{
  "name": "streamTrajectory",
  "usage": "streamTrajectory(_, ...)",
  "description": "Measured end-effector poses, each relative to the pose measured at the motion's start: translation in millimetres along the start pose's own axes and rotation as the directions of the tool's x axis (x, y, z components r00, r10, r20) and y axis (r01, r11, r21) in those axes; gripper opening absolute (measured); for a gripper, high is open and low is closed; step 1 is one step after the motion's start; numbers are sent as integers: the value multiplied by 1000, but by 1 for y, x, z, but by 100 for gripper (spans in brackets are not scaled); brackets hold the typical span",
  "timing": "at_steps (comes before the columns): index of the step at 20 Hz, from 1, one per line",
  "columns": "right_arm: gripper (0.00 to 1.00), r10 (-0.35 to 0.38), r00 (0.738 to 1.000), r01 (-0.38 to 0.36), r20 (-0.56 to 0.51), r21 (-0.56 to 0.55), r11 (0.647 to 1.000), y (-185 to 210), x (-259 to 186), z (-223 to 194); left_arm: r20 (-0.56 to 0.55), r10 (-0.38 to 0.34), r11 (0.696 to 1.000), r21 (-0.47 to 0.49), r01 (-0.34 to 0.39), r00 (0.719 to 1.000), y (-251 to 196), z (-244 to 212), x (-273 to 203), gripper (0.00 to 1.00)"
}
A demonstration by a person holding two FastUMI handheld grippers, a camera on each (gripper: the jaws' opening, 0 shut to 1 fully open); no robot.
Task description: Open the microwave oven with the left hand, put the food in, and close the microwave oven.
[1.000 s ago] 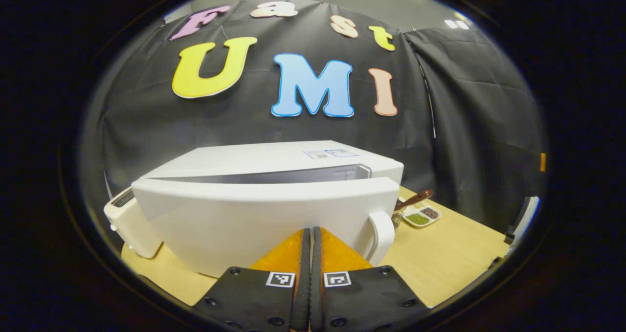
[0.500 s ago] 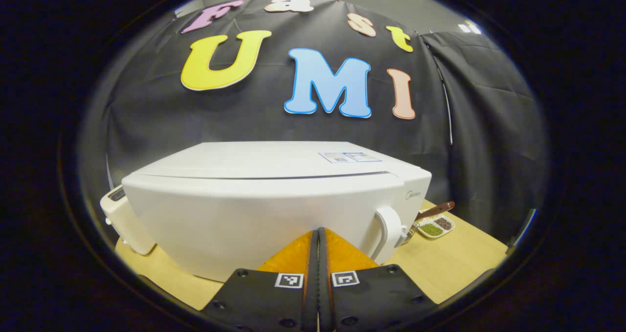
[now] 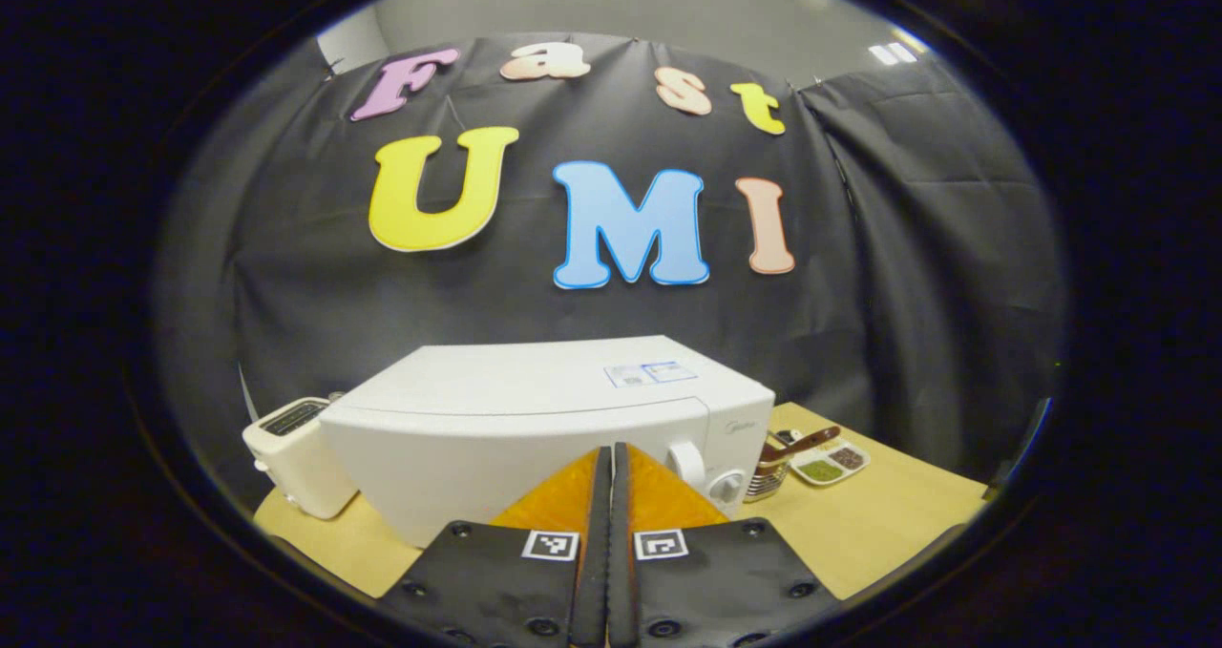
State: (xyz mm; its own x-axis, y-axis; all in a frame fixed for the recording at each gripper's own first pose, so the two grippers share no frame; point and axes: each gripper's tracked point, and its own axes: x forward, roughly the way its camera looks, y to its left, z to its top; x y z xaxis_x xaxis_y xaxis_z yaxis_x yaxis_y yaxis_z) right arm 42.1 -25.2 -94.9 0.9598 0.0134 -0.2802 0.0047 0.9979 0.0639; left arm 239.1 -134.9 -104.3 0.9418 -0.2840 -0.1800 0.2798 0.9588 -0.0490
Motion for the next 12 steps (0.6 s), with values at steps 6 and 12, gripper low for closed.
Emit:
streamTrajectory(6,98,117,991,-117,66,-5,993,3,0,20,81,40,998,51,-44,996,-29,45,-104,8)
streamTrajectory(12,98,176,980,-177,98,4,984,-1,-13,35,126,113,993,17,-116,986,-35,69,-182,7)
